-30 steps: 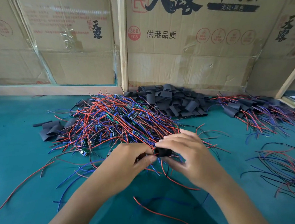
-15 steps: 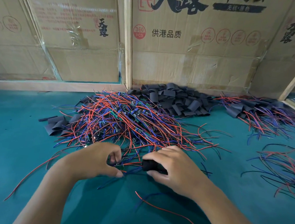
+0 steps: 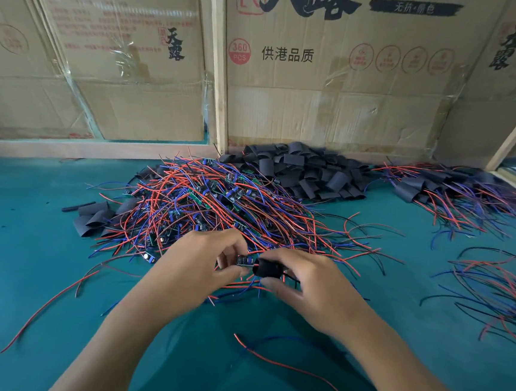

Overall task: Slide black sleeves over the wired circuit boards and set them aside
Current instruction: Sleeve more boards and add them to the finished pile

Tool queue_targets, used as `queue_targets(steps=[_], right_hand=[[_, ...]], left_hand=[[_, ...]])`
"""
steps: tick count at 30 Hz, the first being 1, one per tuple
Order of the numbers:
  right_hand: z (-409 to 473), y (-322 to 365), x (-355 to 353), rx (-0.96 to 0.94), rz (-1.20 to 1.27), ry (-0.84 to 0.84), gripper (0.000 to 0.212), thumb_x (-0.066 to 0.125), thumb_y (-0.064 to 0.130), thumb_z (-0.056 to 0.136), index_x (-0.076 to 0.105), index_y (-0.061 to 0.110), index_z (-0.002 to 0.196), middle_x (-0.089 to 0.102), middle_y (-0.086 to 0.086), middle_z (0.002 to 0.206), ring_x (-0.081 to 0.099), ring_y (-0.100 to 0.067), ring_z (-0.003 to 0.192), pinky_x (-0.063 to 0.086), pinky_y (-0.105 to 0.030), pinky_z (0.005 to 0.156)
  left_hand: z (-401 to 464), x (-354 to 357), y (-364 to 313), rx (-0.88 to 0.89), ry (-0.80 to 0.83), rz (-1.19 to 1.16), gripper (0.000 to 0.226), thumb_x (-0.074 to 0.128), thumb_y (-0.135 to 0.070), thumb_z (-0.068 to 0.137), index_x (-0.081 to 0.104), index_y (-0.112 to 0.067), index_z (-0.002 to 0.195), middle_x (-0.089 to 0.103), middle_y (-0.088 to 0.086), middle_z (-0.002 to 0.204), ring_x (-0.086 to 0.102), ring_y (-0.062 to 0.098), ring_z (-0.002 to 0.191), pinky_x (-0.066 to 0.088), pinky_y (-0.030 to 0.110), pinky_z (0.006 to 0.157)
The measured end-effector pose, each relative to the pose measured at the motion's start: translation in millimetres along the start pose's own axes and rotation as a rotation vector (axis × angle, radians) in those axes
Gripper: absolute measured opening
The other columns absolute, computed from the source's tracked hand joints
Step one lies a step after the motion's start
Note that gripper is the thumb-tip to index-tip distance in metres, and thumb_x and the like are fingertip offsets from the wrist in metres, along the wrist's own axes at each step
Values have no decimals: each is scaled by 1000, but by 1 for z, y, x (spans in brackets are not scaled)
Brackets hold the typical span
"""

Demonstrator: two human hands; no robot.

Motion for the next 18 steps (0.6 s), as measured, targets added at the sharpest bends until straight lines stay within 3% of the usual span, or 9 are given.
queue_targets(steps=[3,6,10,14,18], right_hand=[[0,-1,-5,29,140,-63,26,69,29,94,66,24,119,66,17,105,63,-5,94,49,-18,76],[1,1,-9,16,139,-95,25,71,24,93,67,22,118,67,16,104,62,-2,96,44,-11,80],[1,4,-13,-28,79,-109,28,69,24,95,65,18,122,66,9,104,59,-5,94,44,-15,82],[0,5,-14,-41,38,-91,30,64,29,97,64,18,125,64,5,105,60,-13,95,47,-31,86],[-2,6,-15,-60,-22,-75,32,63,30,97,63,18,127,65,5,107,60,-16,99,49,-38,86]], left_hand=[[1,3,-6,8,-46,-69,19,81,-17,81,64,-23,89,64,-11,72,60,7,72,43,15,69],[0,6,-8,-2,-37,-148,20,80,-20,83,64,-24,94,64,-10,78,60,11,76,44,17,71],[0,14,-4,-139,72,-357,17,64,-37,94,65,-27,107,67,-9,88,60,8,74,46,18,71],[-1,15,-4,-137,108,-420,11,57,-19,101,67,-15,100,67,-10,74,56,0,65,42,11,64],[0,12,-3,-146,51,-461,8,69,-12,93,64,-15,98,71,6,89,60,6,74,49,22,71]])
Point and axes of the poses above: each hand's wrist, its own z-axis towards the middle knuckle, its own x-axis out of the palm, y = z × x, the point moved 5 cm from there along z, towards the middle knuckle
